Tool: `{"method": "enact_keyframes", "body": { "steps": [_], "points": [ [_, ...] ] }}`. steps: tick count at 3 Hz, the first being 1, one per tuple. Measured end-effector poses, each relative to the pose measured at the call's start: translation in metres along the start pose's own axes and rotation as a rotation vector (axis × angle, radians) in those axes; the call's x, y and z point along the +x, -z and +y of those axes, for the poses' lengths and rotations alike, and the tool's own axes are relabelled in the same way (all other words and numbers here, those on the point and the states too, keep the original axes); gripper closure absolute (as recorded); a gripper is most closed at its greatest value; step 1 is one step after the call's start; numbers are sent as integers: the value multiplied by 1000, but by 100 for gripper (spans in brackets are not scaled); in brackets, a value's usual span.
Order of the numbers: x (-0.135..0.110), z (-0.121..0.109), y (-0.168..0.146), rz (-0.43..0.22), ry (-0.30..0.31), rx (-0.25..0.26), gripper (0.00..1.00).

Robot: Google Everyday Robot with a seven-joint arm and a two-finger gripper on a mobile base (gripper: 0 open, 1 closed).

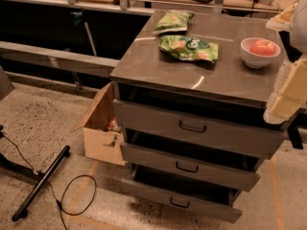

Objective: Pick apple from white bowl and place on counter

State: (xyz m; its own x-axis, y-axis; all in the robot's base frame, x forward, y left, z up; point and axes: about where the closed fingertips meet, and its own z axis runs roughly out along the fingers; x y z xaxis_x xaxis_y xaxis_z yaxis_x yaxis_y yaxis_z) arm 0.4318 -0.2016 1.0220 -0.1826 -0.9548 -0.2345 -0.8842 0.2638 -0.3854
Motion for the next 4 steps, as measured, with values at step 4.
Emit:
{"method": "enact_keyframes", "body": {
  "steps": [4],
  "points": [
    [97,-141,-18,-73,-287,254,0]
  ]
}}
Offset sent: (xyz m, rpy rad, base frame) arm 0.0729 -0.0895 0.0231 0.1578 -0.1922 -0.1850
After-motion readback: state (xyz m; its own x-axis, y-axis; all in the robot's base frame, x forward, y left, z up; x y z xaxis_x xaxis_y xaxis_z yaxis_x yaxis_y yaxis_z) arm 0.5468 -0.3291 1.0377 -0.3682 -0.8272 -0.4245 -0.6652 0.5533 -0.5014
